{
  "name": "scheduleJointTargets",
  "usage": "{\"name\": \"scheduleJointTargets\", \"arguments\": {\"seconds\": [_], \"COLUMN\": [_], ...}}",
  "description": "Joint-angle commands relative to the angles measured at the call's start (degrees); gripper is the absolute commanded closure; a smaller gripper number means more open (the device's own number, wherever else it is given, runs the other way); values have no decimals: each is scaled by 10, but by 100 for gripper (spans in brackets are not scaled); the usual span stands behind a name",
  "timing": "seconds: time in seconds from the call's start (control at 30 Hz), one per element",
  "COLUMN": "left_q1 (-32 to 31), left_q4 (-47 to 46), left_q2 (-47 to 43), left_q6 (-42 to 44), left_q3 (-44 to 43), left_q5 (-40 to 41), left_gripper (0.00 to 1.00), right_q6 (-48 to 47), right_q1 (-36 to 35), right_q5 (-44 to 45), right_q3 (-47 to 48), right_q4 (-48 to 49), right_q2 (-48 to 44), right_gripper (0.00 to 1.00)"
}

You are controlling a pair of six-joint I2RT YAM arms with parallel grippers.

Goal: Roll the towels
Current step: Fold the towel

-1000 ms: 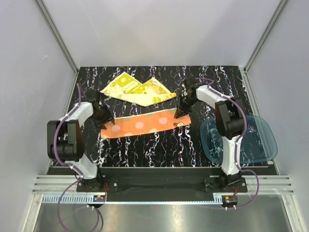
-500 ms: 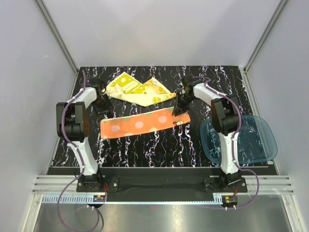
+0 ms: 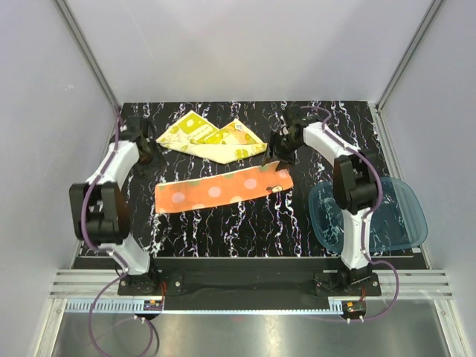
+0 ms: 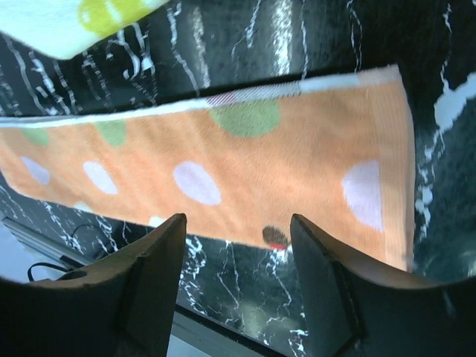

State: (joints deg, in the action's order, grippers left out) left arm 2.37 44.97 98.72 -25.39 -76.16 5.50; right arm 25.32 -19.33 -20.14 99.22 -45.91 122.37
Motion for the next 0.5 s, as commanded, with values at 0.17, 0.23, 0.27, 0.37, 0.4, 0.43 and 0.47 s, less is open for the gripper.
{"name": "scheduleJointTargets", "arguments": {"seconds": [0.17,0.23,0.27,0.37,0.4,0.43,0.47], "left_q1": [6,5,5,4,4,4,3], "left_q4": [-48,-59,-61,-65,-65,-66,-67], "left_q2": [-85,-78,-70,-42,-36,-29,-18], "left_q6": [-52,-54,-55,-62,-63,-64,-67], "left_q3": [169,174,173,167,162,160,159], "left_q5": [17,8,7,2,1,-1,-3], "left_gripper": [29,29,29,31,32,34,37], "right_q6": [-3,-9,-11,-14,-14,-16,-17], "right_q1": [2,2,1,2,2,3,2], "right_q5": [7,13,15,20,21,21,22], "right_q3": [-73,-82,-92,-115,-120,-126,-134], "right_q4": [3,-3,-6,-4,-3,-3,-3], "right_q2": [-159,-177,-194,-228,-235,-242,-251], "right_gripper": [33,32,32,32,32,31,31]}}
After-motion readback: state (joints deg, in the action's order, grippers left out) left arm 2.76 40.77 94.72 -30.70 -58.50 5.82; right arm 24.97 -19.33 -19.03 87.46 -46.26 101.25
